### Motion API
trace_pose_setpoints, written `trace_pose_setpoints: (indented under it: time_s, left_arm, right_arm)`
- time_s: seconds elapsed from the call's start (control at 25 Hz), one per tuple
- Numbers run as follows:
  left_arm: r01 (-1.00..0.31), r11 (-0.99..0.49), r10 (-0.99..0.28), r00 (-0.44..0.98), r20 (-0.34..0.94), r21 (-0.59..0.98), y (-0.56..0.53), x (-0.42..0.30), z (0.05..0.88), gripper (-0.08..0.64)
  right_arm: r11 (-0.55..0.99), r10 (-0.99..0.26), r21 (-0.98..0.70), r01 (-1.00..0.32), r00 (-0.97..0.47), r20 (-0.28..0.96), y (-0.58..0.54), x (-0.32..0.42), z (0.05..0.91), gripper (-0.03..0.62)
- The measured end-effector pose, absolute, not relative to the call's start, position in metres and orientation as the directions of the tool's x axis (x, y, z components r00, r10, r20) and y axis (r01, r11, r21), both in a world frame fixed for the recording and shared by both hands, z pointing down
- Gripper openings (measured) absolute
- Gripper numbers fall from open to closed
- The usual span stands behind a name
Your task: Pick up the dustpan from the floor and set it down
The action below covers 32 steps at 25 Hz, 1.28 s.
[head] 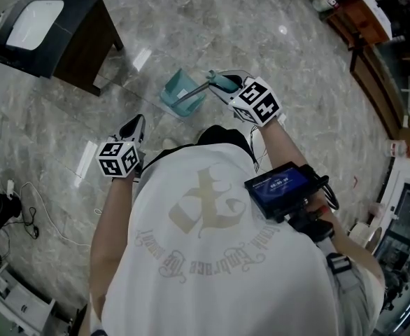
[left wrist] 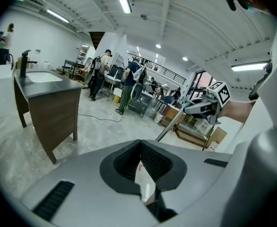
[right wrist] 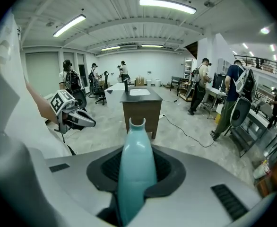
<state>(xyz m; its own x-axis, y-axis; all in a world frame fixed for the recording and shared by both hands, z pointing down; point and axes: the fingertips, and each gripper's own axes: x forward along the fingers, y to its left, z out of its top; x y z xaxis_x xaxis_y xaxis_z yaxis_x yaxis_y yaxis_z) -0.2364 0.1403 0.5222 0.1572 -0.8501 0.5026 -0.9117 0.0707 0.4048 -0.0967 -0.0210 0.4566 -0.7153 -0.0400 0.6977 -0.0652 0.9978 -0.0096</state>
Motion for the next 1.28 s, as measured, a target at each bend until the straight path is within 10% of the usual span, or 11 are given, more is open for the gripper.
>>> trace_pose_setpoints:
  time_s: [1.28]
  left_arm:
    - [-0.891,0.174,-0.808,0.114,0.578,0.419,0.100,-0.229,0.531,0.012]
  right_arm:
    - [0.902,0.136,0.114,0.417,-0.525,0.840,-0.056,-0.083,0.554,0.100]
